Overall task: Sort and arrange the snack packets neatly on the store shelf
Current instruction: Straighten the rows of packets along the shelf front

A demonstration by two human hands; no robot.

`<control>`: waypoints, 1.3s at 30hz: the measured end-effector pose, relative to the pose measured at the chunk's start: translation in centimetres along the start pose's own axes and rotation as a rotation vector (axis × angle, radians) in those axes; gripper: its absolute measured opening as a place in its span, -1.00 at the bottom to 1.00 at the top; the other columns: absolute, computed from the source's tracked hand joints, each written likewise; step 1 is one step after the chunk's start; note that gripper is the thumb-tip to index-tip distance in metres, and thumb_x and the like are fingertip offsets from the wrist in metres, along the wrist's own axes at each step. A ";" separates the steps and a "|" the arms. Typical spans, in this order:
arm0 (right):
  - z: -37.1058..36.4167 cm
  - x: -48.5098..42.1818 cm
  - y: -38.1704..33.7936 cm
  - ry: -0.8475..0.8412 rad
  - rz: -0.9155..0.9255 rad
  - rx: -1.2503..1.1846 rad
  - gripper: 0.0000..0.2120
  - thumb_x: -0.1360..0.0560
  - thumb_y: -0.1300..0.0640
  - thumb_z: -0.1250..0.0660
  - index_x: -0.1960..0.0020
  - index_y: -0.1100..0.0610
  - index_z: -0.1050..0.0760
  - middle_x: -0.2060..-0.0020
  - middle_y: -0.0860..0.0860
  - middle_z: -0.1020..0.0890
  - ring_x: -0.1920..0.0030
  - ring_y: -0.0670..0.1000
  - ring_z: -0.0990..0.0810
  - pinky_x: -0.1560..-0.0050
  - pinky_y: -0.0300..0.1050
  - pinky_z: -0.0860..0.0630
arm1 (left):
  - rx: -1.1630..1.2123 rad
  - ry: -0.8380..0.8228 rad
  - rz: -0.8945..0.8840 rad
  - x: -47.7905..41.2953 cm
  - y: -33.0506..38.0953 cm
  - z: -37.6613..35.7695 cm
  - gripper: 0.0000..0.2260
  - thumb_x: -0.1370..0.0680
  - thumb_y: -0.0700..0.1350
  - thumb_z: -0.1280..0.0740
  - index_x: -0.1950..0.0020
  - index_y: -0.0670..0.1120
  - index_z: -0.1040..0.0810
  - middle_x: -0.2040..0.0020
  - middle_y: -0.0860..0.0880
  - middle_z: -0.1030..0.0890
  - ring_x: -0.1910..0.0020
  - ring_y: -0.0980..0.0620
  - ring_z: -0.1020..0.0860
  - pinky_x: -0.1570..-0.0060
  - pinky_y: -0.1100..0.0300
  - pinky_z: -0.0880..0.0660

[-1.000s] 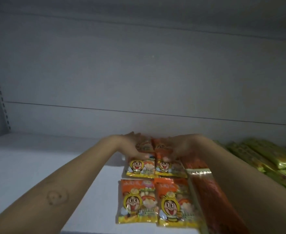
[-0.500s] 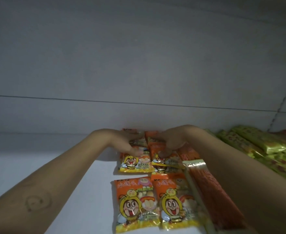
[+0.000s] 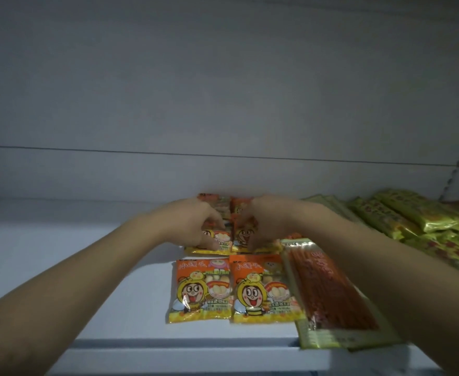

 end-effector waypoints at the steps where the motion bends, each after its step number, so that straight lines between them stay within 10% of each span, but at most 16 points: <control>1: -0.2 -0.1 -0.1 0.012 0.010 0.005 -0.41 -0.39 -0.17 -0.50 -0.37 -0.04 -0.51 -0.19 -0.03 -0.62 -0.16 0.05 -0.56 -0.07 -0.11 -0.49 | 0.012 0.020 0.011 0.0 0.0 -0.2 -0.53 -0.46 0.22 -0.45 -0.34 0.18 -0.51 -0.28 0.10 -0.55 -0.16 0.05 -0.52 -0.07 0.13 -0.49; 8: -0.8 0.3 0.1 0.044 0.034 -0.031 -0.43 -0.43 -0.16 -0.47 -0.39 -0.02 -0.50 -0.16 -0.01 -0.63 0.02 -0.04 -0.46 0.08 -0.19 -0.32 | 0.053 0.105 0.047 1.0 0.0 -1.6 -0.53 -0.48 0.15 -0.45 -0.36 0.16 -0.47 -0.28 0.09 -0.54 -0.20 0.04 -0.50 -0.14 0.11 -0.48; 21: -0.2 2.1 0.2 0.036 0.009 -0.099 -0.34 -0.45 -0.18 -0.44 -0.49 -0.04 -0.37 -0.38 -0.04 -0.50 -0.32 0.04 -0.48 -0.27 -0.09 -0.43 | -0.034 0.018 0.036 2.7 1.1 -0.4 -0.47 -0.56 0.21 -0.32 -0.51 0.20 -0.32 -0.40 0.10 -0.49 -0.31 0.03 -0.48 -0.25 0.04 -0.47; 26: 1.7 4.5 -0.3 0.138 0.029 -0.153 -0.43 -0.47 -0.18 -0.42 -0.44 -0.07 -0.43 -0.33 -0.03 -0.52 -0.26 0.04 -0.50 -0.17 -0.11 -0.42 | -0.005 0.203 0.045 5.5 1.2 1.6 -0.59 -0.59 0.19 -0.28 -0.43 0.15 -0.45 -0.38 0.10 -0.50 -0.31 0.06 -0.46 -0.10 0.20 -0.36; 32: 0.6 8.1 -3.2 -0.062 0.103 -0.101 -0.28 -0.30 -0.34 -0.48 -0.40 -0.19 -0.43 -0.23 -0.13 -0.58 -0.20 -0.04 -0.53 -0.02 -0.15 -0.38 | -0.008 -0.001 -0.035 9.1 4.3 0.0 -0.35 -0.35 0.51 -0.26 -0.38 0.30 -0.40 -0.29 0.23 -0.51 -0.22 0.12 -0.49 -0.12 0.10 -0.49; 39: -1.8 8.6 -4.2 -0.079 0.092 -0.067 -0.29 -0.41 -0.25 -0.44 -0.50 -0.12 -0.33 -0.29 -0.08 -0.54 -0.14 -0.01 -0.48 0.05 -0.19 -0.32 | -0.008 -0.024 -0.029 9.4 4.4 -2.1 -0.42 -0.51 0.25 -0.37 -0.50 0.24 -0.30 -0.42 0.19 -0.42 -0.34 0.10 -0.40 -0.26 0.09 -0.42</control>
Point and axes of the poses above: each hand's wrist, its own x-axis away from the middle knuckle, its own z-axis out of the back of the hand, y = z × x, the point moved 4 cm from there along -x, towards the middle knuckle
